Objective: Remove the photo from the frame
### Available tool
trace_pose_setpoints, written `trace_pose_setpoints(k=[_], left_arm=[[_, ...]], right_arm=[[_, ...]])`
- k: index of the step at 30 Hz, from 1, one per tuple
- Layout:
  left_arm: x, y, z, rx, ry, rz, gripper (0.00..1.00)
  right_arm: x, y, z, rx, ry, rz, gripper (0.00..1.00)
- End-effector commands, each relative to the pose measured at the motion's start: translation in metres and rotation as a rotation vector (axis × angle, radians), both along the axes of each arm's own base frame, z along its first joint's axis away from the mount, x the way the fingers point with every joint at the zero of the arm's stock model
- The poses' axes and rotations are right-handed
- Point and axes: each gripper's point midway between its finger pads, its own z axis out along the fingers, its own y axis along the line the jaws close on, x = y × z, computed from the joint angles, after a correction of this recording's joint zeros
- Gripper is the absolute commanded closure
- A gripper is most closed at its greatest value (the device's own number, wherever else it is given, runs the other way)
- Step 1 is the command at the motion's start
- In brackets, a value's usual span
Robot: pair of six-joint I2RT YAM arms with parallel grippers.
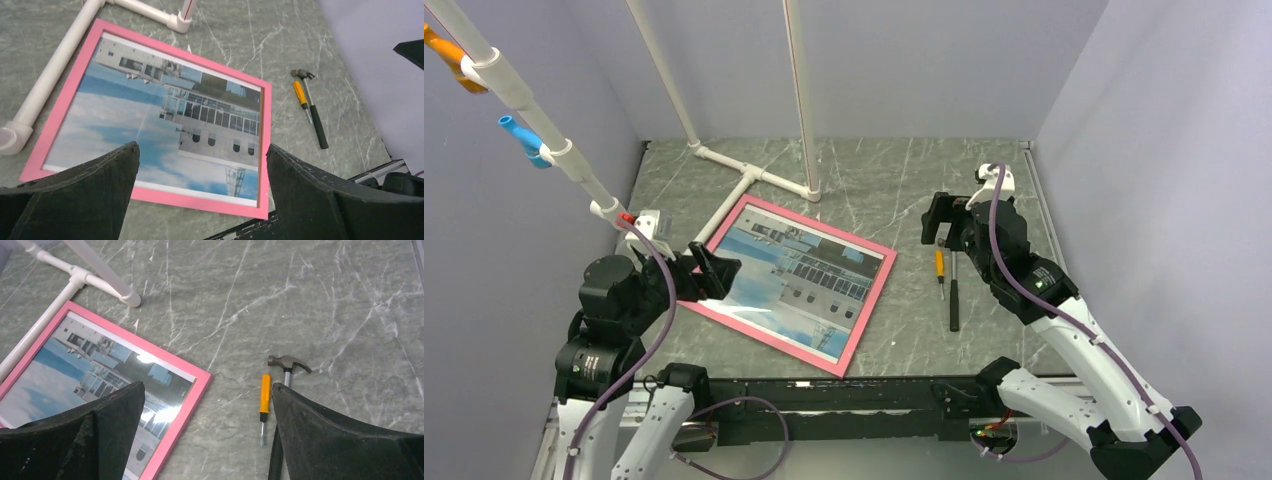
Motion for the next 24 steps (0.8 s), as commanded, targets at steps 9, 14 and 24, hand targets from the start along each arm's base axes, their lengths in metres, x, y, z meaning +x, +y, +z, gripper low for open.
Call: trace_pose_setpoints(k=[9,14,24], left_arm=[[-0.015,0.005,-0.037,0.023,0.087,0.012,0.01],[-0.019,0.006,-0.043,0.018,0.107,0.018,0.01],[-0.032,0.004,-0.049,0.004,0.137,0.003,0.01]], right_arm=[[0.001,0.024,-0.025,0.034,0.069,0.092,0.0],[0.003,0.037,-0.06,0.117,0.171,0.072,0.0],[0.033,-0.009,-0.158,0.369,0.439,-0.029,0.04]])
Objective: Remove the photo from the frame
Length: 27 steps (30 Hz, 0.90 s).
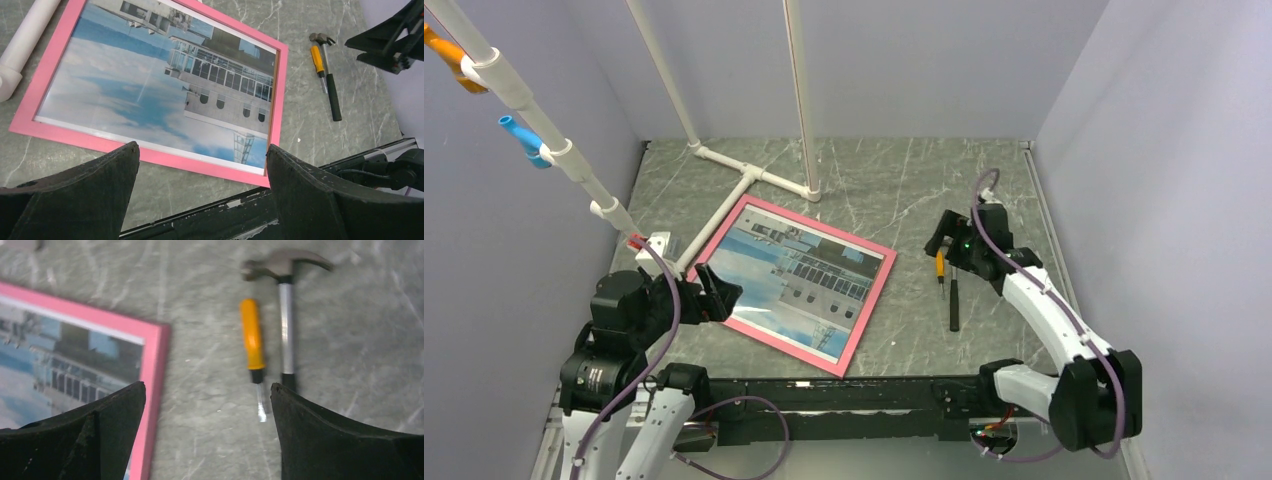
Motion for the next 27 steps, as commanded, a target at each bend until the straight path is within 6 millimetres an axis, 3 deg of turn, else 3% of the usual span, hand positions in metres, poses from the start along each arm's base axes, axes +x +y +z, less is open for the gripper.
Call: trace_pose_setpoints(k=[1,5,16,27], left_arm=[[-0.007,0.0,0.004,-0.021,-0.021,0.003,0.01],[-0.008,-0.004,0.001,-0.036,-0.004,-0.012,0.01],[-0.01,-0.007,0.004,-0.046,-0.002,-0.024,0.01],[-0.009,-0.01,0.01,-0.057,-0.013,-0.039,0.01]], right_arm=[[0.014,0.001,-0.008,0.195,0.005,0.002,0.04],[0.025,0.0,-0.014,0.214,-0.018,-0.019,0.05],[0.045,-0.016,-0.063,0.151,0.078,-0.114,0.09],[0.04,-0.042,-0.107,0.127,0.172,-0.215,0.1]])
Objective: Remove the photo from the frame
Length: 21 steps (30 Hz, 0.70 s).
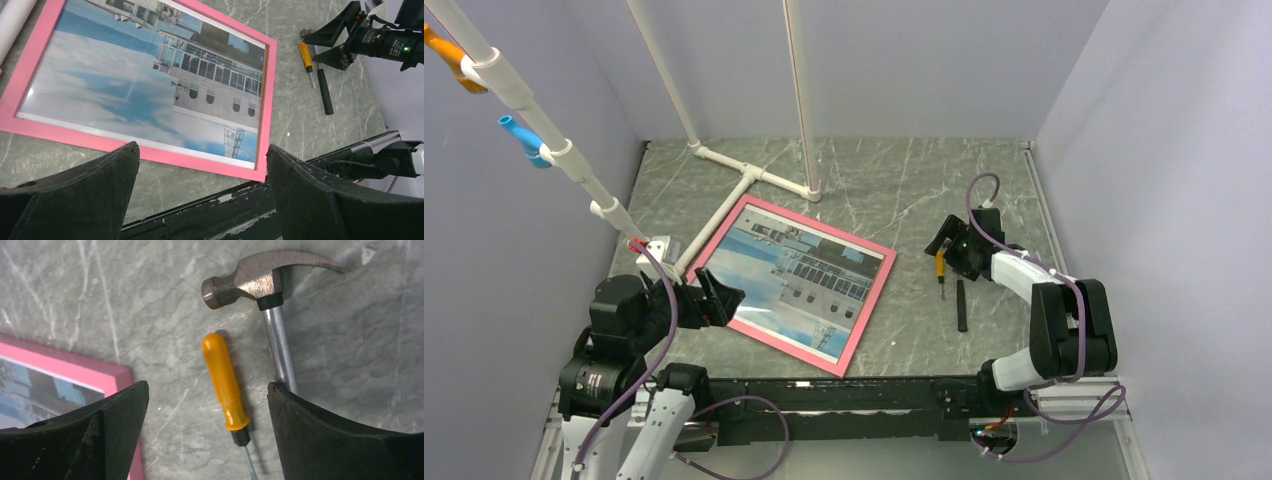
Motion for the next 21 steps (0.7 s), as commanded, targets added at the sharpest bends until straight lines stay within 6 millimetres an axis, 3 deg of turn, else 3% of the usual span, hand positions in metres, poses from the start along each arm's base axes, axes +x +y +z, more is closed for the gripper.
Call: trace_pose_setpoints(k=[1,9,21], left_arm=[[0.002,-0.004,0.011,-0.018,-0.019,-0.016,0.01],[0.003,-0.006,0.013,-0.022,-0.022,-0.028,0.01],[0.008,-0.012,0.017,-0.035,-0.02,-0.059,0.01]], right_arm=[[0.004,-0.013,-0.015,-0.021,0.019,-0.058,0.1],[-0.008,-0.051,-0.024,-0.105,0.075,-0.19,0.1],[-0.013,-0.134,-0.019,-0.138,0.068,-0.397,0.09]])
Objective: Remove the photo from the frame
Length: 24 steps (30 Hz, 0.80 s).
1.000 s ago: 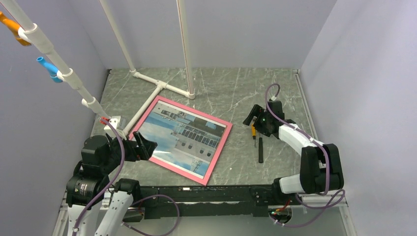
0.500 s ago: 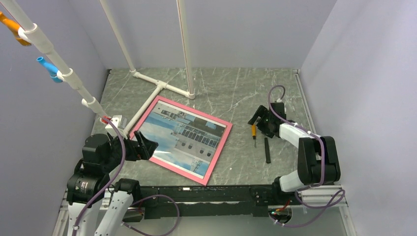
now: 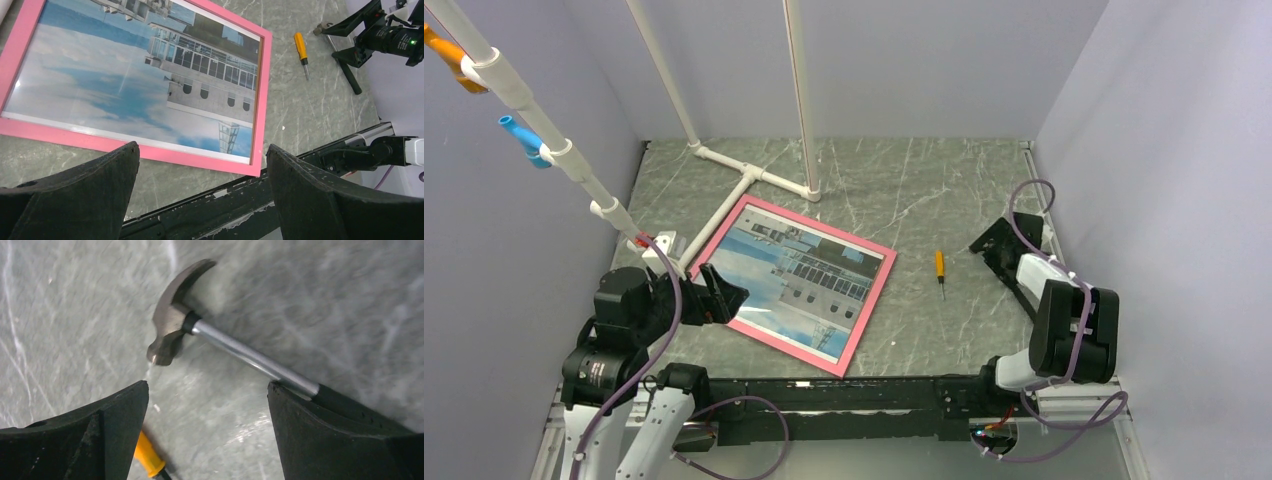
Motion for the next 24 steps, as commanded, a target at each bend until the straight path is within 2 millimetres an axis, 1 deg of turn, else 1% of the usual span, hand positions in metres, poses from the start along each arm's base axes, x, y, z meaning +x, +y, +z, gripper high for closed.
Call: trace_pose_setpoints(k=[1,3,5,7,10,12,14,16,20,24], left_arm=[[0.004,-0.007,0.02,-0.031,-0.055,-0.032,0.01],[0.004,-0.008,0.021,-0.037,-0.054,-0.037,0.01],[0.005,-0.009,0.021,-0.04,-0.054,-0.039,0.01],[0.004,-0.009,0.02,-0.04,-0.055,-0.037,0.01],[0.004,-0.008,0.019,-0.039,-0.054,-0.032,0.01],[0.004,-0.008,0.019,-0.04,-0.053,-0.031,0.01],[0.003,-0.007,0.019,-0.04,-0.052,-0.029,0.01],[0.002,-0.006,0.019,-0.038,-0.052,-0.023,0.01],[-0.001,-0.004,0.018,-0.034,-0.049,-0.015,0.01],[-0.003,-0.004,0.015,-0.037,-0.039,-0.01,0.01]], right_arm=[[-0.01,-0.034,-0.006,-0.034,0.035,-0.07,0.09],[-0.006,-0.041,-0.006,-0.018,0.023,-0.074,0.09],[0.003,-0.032,-0.005,0.017,0.007,-0.003,0.11],[0.013,-0.014,-0.003,0.058,-0.017,0.071,0.12],[0.021,0.013,-0.006,0.123,-0.041,0.139,0.11],[0.027,0.027,-0.008,0.14,-0.049,0.17,0.11],[0.034,0.036,-0.013,0.144,-0.035,0.183,0.09],[0.047,0.037,-0.012,0.14,-0.054,0.175,0.08],[0.069,0.022,-0.015,0.097,-0.059,0.125,0.07],[0.085,0.009,-0.026,0.109,-0.023,0.085,0.07]])
